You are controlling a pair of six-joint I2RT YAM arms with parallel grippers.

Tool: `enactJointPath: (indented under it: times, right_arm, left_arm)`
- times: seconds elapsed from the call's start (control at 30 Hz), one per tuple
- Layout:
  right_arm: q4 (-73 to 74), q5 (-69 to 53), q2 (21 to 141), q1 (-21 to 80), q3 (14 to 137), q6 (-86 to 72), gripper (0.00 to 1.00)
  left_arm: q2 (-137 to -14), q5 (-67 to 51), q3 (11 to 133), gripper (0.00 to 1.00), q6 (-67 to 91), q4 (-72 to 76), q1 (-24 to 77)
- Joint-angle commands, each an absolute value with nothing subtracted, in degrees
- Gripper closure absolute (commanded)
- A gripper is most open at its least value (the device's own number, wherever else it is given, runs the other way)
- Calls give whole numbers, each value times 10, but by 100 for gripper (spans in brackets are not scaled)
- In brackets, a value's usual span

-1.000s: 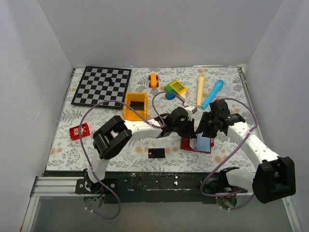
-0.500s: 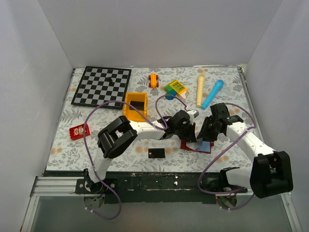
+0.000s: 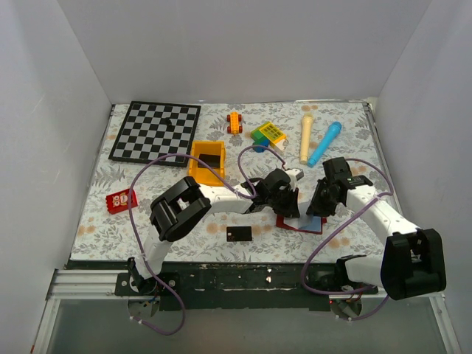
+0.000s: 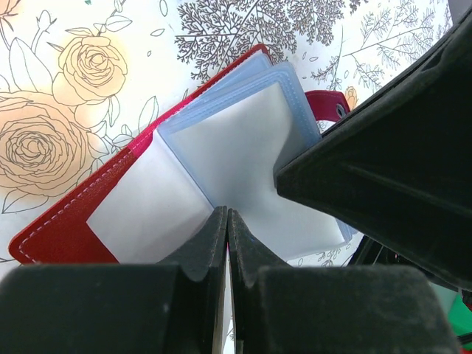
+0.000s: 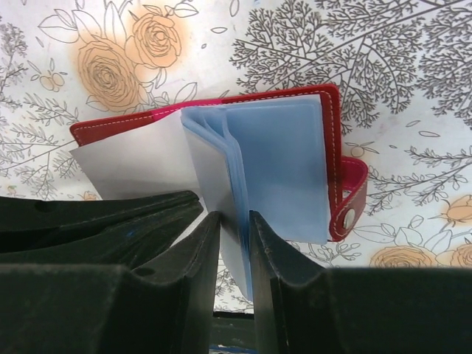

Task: Put the credit cards into the card holder
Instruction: Open the card holder at the center of the board.

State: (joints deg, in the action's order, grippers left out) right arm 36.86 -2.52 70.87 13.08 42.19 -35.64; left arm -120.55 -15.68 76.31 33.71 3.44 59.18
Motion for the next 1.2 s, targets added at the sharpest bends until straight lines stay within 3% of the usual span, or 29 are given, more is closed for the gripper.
enactJointPath:
  times: [0.0, 0.23, 0.4, 0.5, 0.73, 0.9, 1.03, 1.17]
  right_arm:
    - [387, -3, 697, 127, 424, -350, 70]
    - [358, -25, 721, 127, 413, -350, 76]
    - [349, -25, 741, 127, 413, -346, 88]
    - [341, -30, 749, 127, 413, -344, 89]
    - [350, -26, 750, 126, 417, -343, 66]
    - [392, 43, 713, 126, 427, -345, 62]
    - [411, 65, 672, 126, 438, -347, 66]
    - [406, 53, 648, 126, 439, -348, 81]
  left_arm:
    - [-1199, -159, 764, 100, 339, 45, 597]
    - [-1196, -156, 758, 100, 338, 45, 597]
    - [-1195, -155, 755, 100, 340, 45, 597]
    - [-1193, -153, 753, 100, 340, 45, 597]
    - [-1194, -151, 749, 100, 338, 43, 597]
    - [-1200, -154, 751, 100, 338, 43, 597]
    - [-1206, -158, 755, 100, 338, 43, 597]
    - [-1208, -161, 758, 100, 338, 42, 597]
